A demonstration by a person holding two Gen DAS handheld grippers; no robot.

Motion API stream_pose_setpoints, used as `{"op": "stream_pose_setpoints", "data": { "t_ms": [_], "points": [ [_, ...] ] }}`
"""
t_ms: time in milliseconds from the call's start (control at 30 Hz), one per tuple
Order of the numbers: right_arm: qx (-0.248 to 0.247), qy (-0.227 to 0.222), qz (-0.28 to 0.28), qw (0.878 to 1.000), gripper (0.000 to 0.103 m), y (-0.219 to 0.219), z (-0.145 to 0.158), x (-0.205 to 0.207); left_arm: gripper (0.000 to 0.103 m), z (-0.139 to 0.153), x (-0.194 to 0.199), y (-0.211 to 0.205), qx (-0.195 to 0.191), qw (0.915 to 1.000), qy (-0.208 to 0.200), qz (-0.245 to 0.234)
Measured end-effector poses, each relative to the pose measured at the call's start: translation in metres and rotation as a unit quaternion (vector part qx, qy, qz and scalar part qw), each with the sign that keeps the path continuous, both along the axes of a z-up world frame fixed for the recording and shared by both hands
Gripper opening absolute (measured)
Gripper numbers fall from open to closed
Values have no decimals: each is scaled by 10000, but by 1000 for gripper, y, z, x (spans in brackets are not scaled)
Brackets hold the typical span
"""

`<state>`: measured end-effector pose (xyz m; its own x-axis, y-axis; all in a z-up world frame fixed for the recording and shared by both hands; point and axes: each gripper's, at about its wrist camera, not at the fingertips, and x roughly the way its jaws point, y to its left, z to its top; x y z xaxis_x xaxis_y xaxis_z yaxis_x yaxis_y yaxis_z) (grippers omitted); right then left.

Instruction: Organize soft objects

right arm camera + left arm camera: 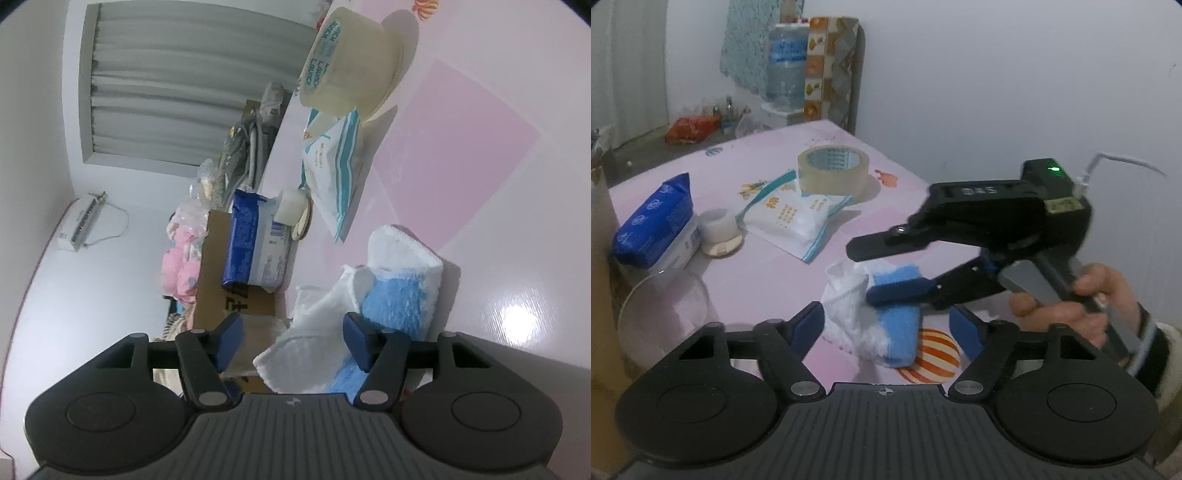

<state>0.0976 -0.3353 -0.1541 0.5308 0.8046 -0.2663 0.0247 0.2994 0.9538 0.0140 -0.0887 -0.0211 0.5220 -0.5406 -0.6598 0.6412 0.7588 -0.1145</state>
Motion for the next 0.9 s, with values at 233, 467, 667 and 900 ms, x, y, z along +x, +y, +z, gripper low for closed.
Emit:
{"op": "stream_pose_setpoints", "data": {
  "t_ms": [233, 467, 667, 900],
  "points": [
    [247, 15, 44, 9997, 77, -8, -4, 0, 68, -16, 36, -28, 271, 9970, 607, -392],
    [-209, -229, -31, 9995, 85, -12, 8, -5, 70, -40, 61, -47, 649, 9938, 811, -383],
    [-598, -469, -339, 9965, 95, -28, 20, -22, 78, -49, 60, -56, 1062, 9910, 681, -444],
    [-1023, -755, -676, 9896, 96, -45, 34, -40, 55, -56, 48, -70, 1570, 9861, 206, -498]
  ]
}}
